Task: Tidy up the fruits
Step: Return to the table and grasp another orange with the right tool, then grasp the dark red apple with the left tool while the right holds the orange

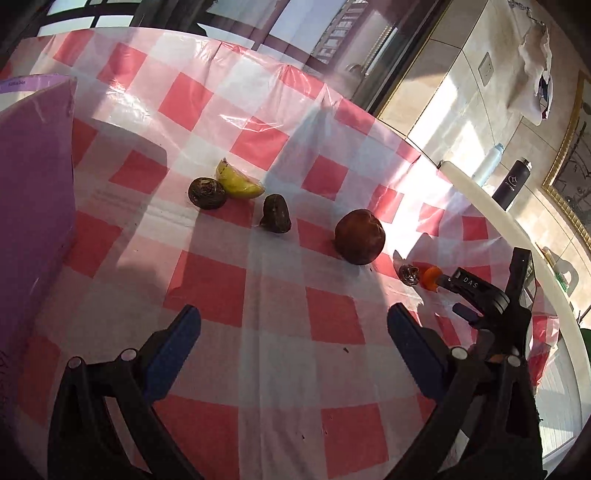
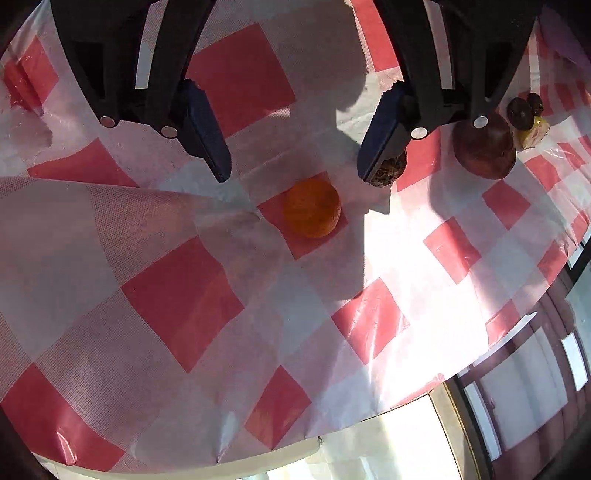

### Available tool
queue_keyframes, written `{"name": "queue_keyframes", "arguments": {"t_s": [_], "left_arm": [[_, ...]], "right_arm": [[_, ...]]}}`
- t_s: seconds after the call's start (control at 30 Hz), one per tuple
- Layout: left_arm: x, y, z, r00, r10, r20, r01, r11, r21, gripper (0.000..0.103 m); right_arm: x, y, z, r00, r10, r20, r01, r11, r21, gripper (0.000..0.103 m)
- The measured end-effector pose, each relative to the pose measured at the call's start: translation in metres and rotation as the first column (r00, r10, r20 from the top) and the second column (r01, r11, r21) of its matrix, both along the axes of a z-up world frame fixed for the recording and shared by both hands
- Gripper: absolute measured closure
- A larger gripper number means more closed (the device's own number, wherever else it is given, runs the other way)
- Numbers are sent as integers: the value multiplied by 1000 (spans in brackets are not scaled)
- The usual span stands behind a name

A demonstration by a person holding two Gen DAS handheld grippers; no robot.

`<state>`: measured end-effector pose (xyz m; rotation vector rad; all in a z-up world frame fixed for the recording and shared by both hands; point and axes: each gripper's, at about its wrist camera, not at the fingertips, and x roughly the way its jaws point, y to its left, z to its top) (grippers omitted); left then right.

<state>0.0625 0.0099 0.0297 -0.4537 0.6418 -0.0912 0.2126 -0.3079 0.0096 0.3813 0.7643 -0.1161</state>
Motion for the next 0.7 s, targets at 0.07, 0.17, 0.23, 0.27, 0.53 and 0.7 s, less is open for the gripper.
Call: {"name": "queue_keyframes", "arguments": {"t_s": [0.07, 0.17, 0.23, 0.27, 0.53, 0.7], "left_arm": [[1, -1, 0, 1000, 7, -9, -7, 1000, 8, 2], [1, -1, 0, 1000, 12, -12, -12, 1000, 11, 2], [2, -1, -1, 1000, 15, -16, -15, 1000, 11, 2], [2, -1, -1, 1000, 18, -17, -17, 1000, 10, 2], [2, 0, -2, 999, 29, -22, -28, 1000, 8, 2], [2, 1, -2, 999, 29, -23, -29, 1000, 8, 2]], "right_arm": [[16, -2, 0, 1000, -7, -5, 7, 1000, 6, 36], [40, 3, -5, 998, -7, -59, 6, 1000, -19, 43], [51, 10, -6, 996, -3, -91, -3, 998, -65, 43], [56, 14, -7, 994, -1, -108, -10, 995, -97, 43], [10, 26, -4, 995, 37, -98, -47, 994, -101, 67], [-70, 43, 1, 988, 153, 36, -155, 987, 49, 67]]}}
